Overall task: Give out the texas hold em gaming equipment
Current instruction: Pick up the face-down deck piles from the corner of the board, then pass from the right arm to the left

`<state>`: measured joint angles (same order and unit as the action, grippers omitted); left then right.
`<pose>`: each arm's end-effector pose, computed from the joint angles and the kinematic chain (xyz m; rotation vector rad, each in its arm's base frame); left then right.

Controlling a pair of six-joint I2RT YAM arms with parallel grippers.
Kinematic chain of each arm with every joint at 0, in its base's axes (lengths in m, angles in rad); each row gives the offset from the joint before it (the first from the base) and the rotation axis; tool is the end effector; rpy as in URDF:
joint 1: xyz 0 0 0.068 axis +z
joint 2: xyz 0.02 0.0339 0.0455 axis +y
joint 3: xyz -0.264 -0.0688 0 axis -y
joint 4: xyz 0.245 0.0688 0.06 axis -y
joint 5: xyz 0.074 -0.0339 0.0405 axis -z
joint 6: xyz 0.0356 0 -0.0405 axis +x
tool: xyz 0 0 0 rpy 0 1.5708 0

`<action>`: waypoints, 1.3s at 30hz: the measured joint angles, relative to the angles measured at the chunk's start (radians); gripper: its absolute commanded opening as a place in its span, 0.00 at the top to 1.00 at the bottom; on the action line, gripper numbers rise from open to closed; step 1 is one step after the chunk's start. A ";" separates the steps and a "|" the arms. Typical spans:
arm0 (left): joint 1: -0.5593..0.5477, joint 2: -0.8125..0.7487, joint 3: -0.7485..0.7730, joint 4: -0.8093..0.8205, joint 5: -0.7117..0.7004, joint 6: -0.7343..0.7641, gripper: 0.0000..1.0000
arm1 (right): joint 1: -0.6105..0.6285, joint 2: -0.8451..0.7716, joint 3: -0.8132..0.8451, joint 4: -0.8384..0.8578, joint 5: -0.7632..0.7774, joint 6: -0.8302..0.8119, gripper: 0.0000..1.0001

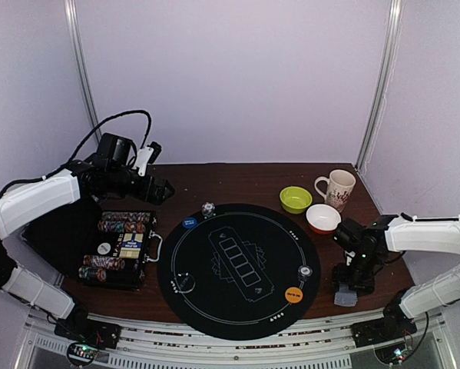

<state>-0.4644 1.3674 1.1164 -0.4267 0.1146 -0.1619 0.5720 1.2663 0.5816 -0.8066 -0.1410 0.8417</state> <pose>0.2701 -0.1398 0.3008 0.4062 2.2485 -0.4615 0.1463 0.1002 0.1480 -0.4082 -3.0737 -0.2466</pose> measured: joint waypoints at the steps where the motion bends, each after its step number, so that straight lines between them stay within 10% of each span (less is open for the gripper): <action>1: 0.000 0.000 0.000 0.000 0.001 0.000 0.02 | 0.001 -0.005 -0.004 0.000 0.002 0.002 0.35; 25: 0.055 0.005 0.000 0.008 0.130 -0.027 0.02 | 0.081 0.011 0.300 -0.147 0.078 -0.122 0.44; 39: 0.049 0.075 -0.252 0.209 0.528 -0.175 0.02 | 0.498 0.642 1.014 -0.163 0.061 -0.529 0.42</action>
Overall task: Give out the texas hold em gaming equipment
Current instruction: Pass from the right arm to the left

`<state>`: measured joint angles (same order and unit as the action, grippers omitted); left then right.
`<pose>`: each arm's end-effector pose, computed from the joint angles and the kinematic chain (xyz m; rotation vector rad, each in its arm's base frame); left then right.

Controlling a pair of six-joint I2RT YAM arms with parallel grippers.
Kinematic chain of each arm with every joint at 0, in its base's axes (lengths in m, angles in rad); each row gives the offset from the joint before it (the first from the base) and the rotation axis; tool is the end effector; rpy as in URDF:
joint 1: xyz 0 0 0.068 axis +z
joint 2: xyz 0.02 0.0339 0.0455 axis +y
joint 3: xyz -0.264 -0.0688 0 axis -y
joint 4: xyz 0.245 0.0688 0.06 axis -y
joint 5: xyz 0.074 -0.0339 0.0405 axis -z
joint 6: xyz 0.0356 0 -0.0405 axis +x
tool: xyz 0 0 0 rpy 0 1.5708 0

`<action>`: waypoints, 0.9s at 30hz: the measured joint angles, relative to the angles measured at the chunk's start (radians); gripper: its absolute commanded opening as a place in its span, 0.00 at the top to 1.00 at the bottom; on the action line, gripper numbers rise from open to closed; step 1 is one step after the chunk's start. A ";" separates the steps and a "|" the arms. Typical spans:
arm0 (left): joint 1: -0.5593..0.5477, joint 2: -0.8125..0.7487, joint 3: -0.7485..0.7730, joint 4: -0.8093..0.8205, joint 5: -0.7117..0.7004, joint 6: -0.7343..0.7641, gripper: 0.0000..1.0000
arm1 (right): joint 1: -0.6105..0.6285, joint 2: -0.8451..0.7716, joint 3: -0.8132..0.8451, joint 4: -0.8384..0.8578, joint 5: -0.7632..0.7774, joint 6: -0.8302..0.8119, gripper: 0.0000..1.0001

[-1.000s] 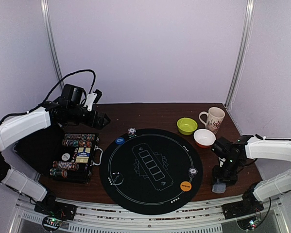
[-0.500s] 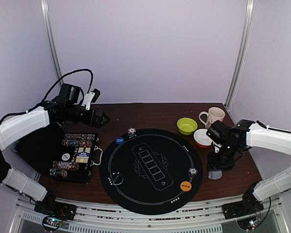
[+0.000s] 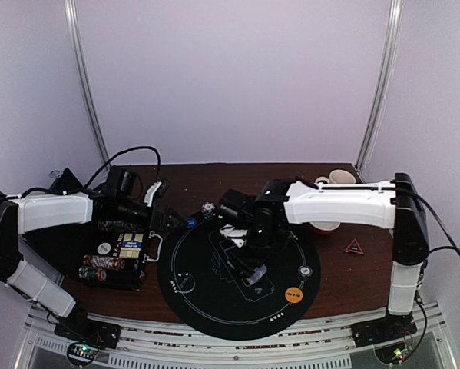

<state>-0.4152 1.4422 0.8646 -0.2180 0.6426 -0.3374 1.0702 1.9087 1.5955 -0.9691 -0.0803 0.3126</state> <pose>0.2621 -0.1389 0.2186 0.4230 2.4071 -1.1130 0.1848 0.3437 0.2392 -1.1063 2.7329 0.3643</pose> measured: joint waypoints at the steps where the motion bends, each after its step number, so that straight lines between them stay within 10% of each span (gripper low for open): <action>1: -0.013 0.000 -0.023 0.030 0.025 -0.018 0.02 | 0.016 0.050 0.040 0.003 -0.006 -0.035 0.42; 15: -0.110 0.169 -0.263 0.664 0.378 -0.401 0.19 | 0.069 0.176 0.152 -0.013 -0.037 -0.221 0.43; 27: -0.080 0.439 -0.513 1.671 0.394 -1.122 0.23 | 0.068 0.177 0.161 0.035 -0.044 -0.254 0.42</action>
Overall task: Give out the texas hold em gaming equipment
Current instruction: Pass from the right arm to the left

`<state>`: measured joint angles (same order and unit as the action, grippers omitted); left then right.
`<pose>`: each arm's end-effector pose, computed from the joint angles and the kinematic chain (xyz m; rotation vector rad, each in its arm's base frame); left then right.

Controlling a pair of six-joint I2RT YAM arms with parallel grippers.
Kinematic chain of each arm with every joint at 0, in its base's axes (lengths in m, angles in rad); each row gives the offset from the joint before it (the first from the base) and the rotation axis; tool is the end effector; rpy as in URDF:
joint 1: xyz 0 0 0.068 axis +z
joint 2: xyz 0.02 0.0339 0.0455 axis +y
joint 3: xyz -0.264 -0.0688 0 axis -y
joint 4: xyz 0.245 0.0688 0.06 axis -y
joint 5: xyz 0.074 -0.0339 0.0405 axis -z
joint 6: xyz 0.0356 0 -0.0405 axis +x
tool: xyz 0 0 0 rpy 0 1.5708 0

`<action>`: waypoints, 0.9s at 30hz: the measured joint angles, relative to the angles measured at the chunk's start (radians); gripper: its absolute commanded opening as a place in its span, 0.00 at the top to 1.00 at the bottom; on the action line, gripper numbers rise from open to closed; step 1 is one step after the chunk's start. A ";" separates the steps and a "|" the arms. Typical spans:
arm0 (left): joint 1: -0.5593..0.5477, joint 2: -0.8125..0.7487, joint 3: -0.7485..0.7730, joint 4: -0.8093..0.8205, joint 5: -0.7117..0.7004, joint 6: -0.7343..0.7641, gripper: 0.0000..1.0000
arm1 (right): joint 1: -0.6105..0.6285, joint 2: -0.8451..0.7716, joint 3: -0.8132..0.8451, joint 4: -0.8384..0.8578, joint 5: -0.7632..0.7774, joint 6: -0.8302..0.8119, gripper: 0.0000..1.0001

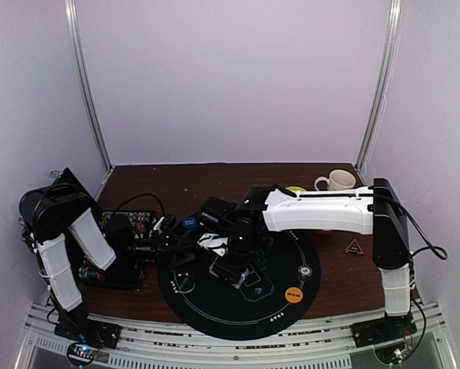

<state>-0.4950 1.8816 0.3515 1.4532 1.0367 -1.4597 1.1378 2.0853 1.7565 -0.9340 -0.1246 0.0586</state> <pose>0.2164 -0.1517 0.1154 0.0079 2.2241 -2.1369 0.1782 0.3961 0.2168 -1.5294 2.4985 0.4071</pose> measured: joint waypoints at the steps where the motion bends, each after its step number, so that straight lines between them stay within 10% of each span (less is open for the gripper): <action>1: 0.003 0.003 -0.007 0.021 -0.006 -0.023 0.23 | -0.003 0.000 0.002 0.007 0.000 -0.001 0.42; 14: 0.004 0.005 -0.014 0.064 -0.056 -0.058 0.21 | -0.011 0.000 0.099 0.018 0.000 -0.003 0.42; 27: -0.035 -0.304 0.211 -0.709 -0.101 0.469 0.17 | -0.011 -0.022 0.184 -0.014 0.013 -0.011 0.43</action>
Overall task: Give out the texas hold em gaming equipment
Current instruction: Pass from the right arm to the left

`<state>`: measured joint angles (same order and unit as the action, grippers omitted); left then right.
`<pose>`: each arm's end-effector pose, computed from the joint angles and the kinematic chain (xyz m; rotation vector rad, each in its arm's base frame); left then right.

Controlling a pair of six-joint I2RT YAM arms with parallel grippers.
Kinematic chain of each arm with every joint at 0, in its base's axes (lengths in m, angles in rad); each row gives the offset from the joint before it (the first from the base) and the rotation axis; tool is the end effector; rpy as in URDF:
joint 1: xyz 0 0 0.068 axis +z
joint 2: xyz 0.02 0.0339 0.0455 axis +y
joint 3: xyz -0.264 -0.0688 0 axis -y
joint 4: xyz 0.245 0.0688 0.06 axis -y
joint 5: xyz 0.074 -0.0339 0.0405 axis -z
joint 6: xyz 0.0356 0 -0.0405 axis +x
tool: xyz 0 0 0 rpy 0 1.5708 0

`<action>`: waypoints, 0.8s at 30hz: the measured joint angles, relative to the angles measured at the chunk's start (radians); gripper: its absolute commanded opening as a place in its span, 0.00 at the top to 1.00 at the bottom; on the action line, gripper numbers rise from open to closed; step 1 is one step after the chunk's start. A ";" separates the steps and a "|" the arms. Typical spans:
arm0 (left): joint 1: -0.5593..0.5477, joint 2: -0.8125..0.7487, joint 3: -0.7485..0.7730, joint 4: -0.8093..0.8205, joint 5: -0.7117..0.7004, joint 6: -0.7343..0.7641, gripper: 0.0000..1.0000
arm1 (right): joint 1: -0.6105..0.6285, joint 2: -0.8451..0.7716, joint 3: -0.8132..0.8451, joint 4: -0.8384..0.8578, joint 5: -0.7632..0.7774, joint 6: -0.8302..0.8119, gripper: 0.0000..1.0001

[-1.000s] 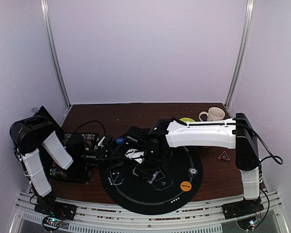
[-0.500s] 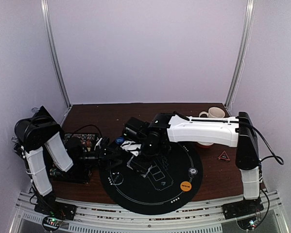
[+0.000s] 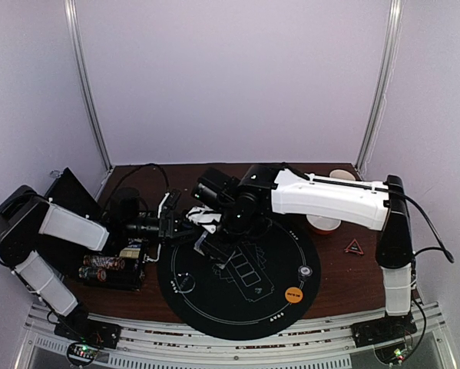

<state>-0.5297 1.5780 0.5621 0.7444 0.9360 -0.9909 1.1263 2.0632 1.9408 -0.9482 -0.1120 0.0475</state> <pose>0.2389 -0.1731 0.1754 0.2976 2.1746 -1.8231 0.1889 0.4060 0.2798 -1.4410 2.3308 0.5155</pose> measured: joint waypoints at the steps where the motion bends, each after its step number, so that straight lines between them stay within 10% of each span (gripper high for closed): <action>1: -0.003 0.006 -0.002 -0.019 0.000 0.009 0.17 | 0.000 0.000 0.000 -0.004 0.000 0.000 0.43; 24: -0.051 0.041 0.055 -0.179 -0.019 0.129 0.09 | 0.000 0.007 0.003 -0.079 0.025 -0.037 0.43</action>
<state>-0.5812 1.6192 0.6174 0.5659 0.9169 -0.8619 1.1263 2.0701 1.9438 -1.0267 -0.0872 0.0105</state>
